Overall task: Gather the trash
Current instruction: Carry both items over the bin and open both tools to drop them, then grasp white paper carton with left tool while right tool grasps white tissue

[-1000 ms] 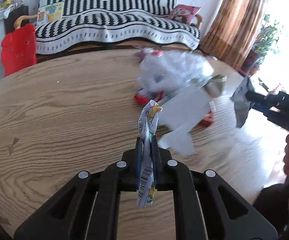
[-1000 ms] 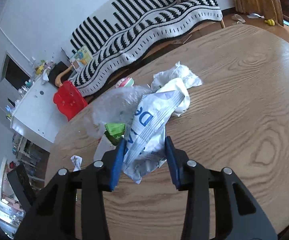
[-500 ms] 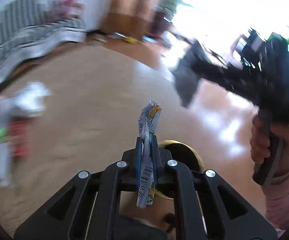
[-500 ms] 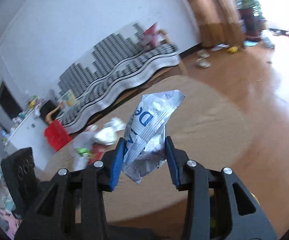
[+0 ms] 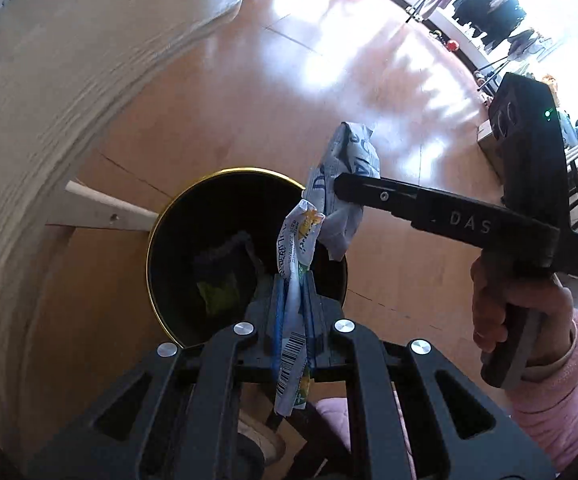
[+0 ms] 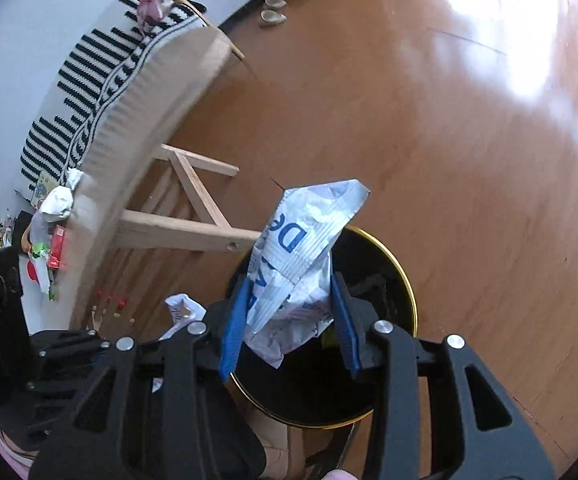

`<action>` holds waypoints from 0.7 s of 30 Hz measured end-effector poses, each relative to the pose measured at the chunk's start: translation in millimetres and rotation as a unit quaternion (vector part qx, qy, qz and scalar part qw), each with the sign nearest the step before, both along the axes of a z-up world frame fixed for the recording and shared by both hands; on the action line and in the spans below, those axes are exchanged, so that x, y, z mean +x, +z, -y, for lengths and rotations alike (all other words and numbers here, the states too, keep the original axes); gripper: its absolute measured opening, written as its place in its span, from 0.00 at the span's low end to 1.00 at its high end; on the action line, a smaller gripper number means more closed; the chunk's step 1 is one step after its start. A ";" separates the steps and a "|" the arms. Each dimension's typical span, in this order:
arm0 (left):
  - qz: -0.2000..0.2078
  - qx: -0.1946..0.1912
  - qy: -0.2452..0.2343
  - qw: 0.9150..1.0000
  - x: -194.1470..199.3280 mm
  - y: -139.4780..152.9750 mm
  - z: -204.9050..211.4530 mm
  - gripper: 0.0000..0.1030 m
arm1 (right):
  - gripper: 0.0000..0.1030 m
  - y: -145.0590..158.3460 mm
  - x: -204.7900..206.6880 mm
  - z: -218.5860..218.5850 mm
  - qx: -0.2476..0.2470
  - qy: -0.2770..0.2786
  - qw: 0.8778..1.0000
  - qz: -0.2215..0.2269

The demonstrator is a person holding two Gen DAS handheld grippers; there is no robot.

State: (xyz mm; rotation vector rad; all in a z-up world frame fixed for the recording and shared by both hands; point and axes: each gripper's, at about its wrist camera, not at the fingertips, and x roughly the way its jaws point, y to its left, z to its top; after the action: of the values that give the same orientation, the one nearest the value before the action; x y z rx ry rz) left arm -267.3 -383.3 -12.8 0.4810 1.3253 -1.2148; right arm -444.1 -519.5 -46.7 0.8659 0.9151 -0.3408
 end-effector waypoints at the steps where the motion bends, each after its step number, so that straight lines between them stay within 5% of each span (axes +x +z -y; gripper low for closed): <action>1: -0.003 0.004 0.000 1.000 0.5 -2.4 1.0 0.08 | 0.39 -2.2 0.0 0.7 0.001 0.001 1.000 -0.001; 6: -0.001 0.006 0.001 1.000 -7.1 -3.7 8.7 0.08 | 0.39 -5.6 4.7 -0.5 -0.001 0.004 1.000 -0.007; 8: 0.003 0.018 0.010 1.000 -7.5 -5.5 9.0 0.14 | 0.51 -1.3 3.1 1.4 -0.004 0.002 1.000 -0.005; 9: 0.003 0.028 0.019 0.999 -6.7 -8.4 7.7 0.37 | 0.62 3.6 9.5 -2.8 -0.005 0.002 1.000 -0.005; 10: -0.002 0.030 0.023 0.999 -7.5 -7.2 7.4 0.72 | 0.84 9.1 12.1 -5.1 -0.015 0.001 1.000 -0.011; 11: -0.002 0.031 0.026 0.999 -8.2 -7.5 5.9 0.83 | 0.90 15.6 11.3 -5.2 -0.031 -0.003 0.999 -0.010; 16: 0.009 0.002 0.017 1.000 -12.9 13.8 0.8 0.91 | 0.93 37.3 10.7 -4.2 -0.090 -0.042 0.995 -0.010; 18: 0.026 -0.035 0.043 0.998 -7.3 37.7 -7.1 0.91 | 0.93 43.9 9.6 -7.0 -0.128 -0.072 0.989 -0.022; 21: 0.072 -0.118 0.109 0.984 20.0 95.7 -47.7 0.94 | 0.93 45.0 26.7 -21.1 -0.178 -0.014 0.982 -0.066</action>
State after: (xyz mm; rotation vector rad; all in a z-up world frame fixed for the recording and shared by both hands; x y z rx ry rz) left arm -247.3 -335.6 82.9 0.2418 1.0660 -1.1147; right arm -417.4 -498.5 -1.8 0.5310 0.9282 -0.5736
